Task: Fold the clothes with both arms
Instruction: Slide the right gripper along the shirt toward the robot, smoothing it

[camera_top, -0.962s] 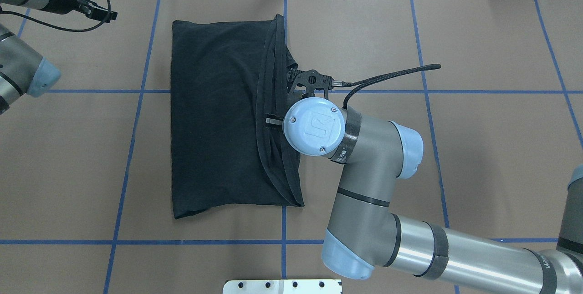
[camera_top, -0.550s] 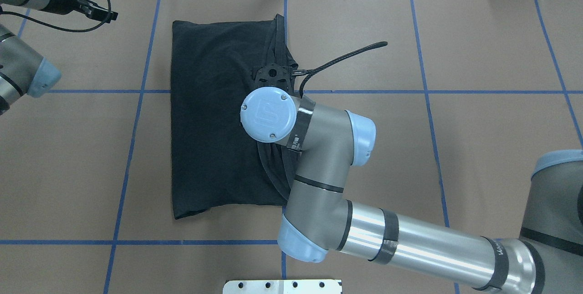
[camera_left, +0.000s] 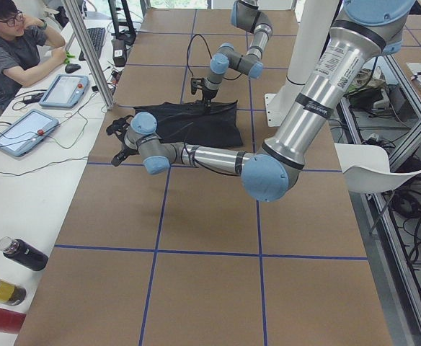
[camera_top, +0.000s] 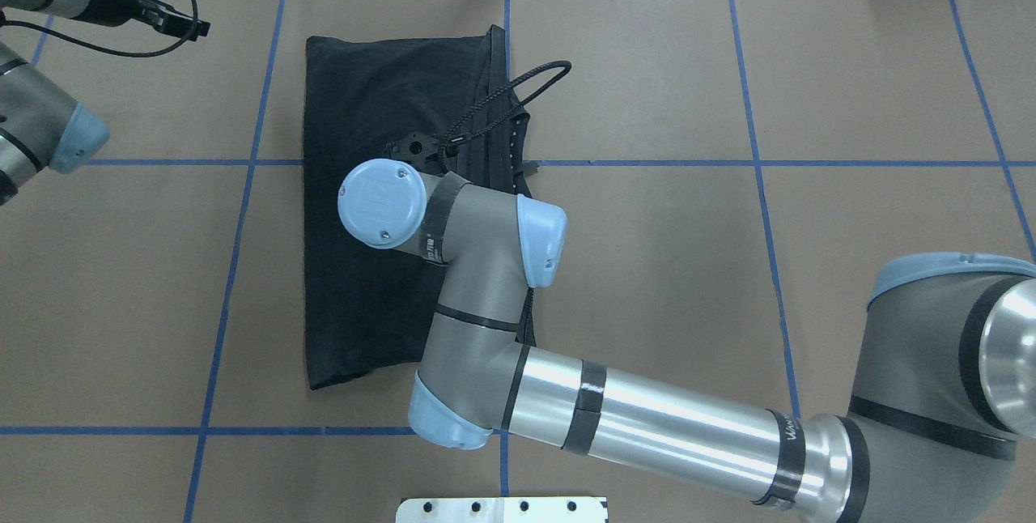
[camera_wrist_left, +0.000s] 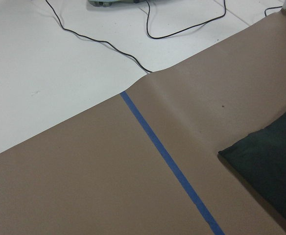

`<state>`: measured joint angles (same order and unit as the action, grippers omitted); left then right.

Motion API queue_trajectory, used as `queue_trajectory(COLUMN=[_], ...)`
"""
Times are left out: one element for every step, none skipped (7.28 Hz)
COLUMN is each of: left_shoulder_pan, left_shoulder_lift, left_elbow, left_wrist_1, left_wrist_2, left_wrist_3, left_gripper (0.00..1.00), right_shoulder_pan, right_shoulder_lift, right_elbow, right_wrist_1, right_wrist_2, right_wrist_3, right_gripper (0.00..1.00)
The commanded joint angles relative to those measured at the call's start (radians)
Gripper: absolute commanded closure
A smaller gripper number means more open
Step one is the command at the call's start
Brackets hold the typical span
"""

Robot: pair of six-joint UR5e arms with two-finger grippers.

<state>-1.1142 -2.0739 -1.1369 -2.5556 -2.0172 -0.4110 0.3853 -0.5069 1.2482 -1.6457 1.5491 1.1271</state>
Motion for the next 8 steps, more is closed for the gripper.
queue_trajectory(left_shoulder_pan=[0.002,0.002,0.004,0.004,0.004,0.004,0.004,0.004], left_shoulder_lift=[0.0,0.0,0.0,0.002,0.003,0.005,0.006,0.006], left_elbow=[0.0,0.0,0.0,0.0,0.0,-0.001,-0.001,-0.001], left_wrist_1=[0.0,0.0,0.0,0.0,0.0,0.0,0.0,0.0], left_wrist_2=[0.0,0.0,0.0,0.0,0.0,0.0,0.0,0.0], left_wrist_3=[0.0,0.0,-0.002,0.0,0.0,0.0,0.0,0.0], left_gripper=[0.0,0.0,0.0,0.0,0.0,0.0,0.0,0.0], right_shoulder_pan=[-0.002,-0.008,-0.032,-0.045,-0.055,-0.068,-0.077,-0.077], right_shoulder_lift=[0.027,0.022,0.021,0.016,0.014,0.013,0.01,0.013], right_elbow=[0.012,0.032,0.037,0.036,0.034,0.031,0.028,0.031], right_wrist_1=[-0.13,-0.176,-0.196,-0.197,-0.197,-0.195,-0.195,-0.195], right_wrist_2=[0.017,0.017,0.016,0.014,0.014,0.012,0.011,0.012], right_wrist_3=[-0.058,-0.082,-0.084,-0.084,-0.084,-0.084,-0.084,-0.084], right_gripper=[0.39,0.42,0.44,0.45,0.45,0.45,0.48,0.68])
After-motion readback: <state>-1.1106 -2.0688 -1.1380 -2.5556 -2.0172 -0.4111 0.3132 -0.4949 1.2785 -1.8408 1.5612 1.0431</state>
